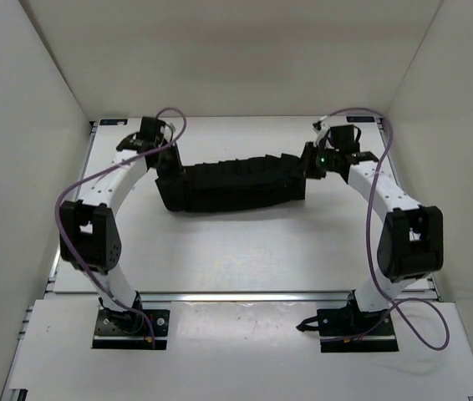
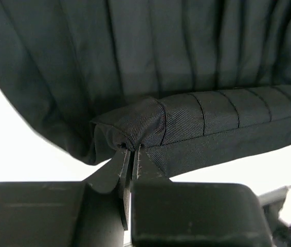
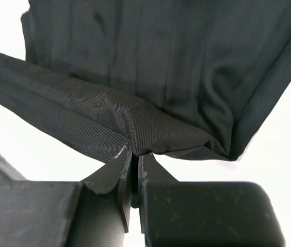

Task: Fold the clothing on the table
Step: Fold the skirt

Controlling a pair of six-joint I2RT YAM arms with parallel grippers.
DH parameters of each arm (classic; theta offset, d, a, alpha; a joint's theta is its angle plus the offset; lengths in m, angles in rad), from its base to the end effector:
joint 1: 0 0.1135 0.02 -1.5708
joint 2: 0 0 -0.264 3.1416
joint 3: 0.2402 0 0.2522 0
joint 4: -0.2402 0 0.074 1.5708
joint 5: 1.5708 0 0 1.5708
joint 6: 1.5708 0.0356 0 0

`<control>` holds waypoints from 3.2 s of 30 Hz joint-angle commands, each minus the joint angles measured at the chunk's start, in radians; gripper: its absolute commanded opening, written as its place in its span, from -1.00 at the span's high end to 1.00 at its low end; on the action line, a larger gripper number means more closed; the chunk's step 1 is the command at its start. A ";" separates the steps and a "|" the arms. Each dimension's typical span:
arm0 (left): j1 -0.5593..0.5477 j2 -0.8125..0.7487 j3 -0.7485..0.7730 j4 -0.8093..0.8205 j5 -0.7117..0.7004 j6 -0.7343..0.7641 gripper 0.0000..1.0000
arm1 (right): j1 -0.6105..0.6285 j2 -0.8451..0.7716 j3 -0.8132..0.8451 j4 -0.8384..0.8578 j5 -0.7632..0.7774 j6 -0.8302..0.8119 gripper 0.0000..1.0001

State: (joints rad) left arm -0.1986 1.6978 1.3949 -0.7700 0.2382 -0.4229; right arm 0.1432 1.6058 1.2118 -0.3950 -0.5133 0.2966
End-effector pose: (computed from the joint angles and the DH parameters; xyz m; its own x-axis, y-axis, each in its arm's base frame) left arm 0.3483 -0.0787 0.2642 -0.9095 -0.2238 -0.3504 -0.0779 0.9196 -0.3851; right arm 0.3463 0.0676 0.2642 -0.8081 0.1407 -0.5719 -0.2411 0.8069 0.5392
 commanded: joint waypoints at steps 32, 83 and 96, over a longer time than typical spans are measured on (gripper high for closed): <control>-0.059 -0.494 -0.188 -0.161 -0.126 0.052 1.00 | 0.118 -0.558 -0.296 -0.104 0.260 0.070 1.00; 0.028 -0.204 -0.508 0.271 -0.020 0.038 -0.16 | 0.078 -0.038 -0.343 0.212 0.078 -0.045 -0.08; 0.057 -0.171 -0.432 0.170 -0.168 0.053 0.86 | 0.033 0.026 -0.330 0.171 0.110 -0.037 0.58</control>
State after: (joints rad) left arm -0.1558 1.5543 0.9165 -0.5850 0.1146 -0.3817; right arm 0.1909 1.6299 0.8684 -0.2188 -0.4259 0.2615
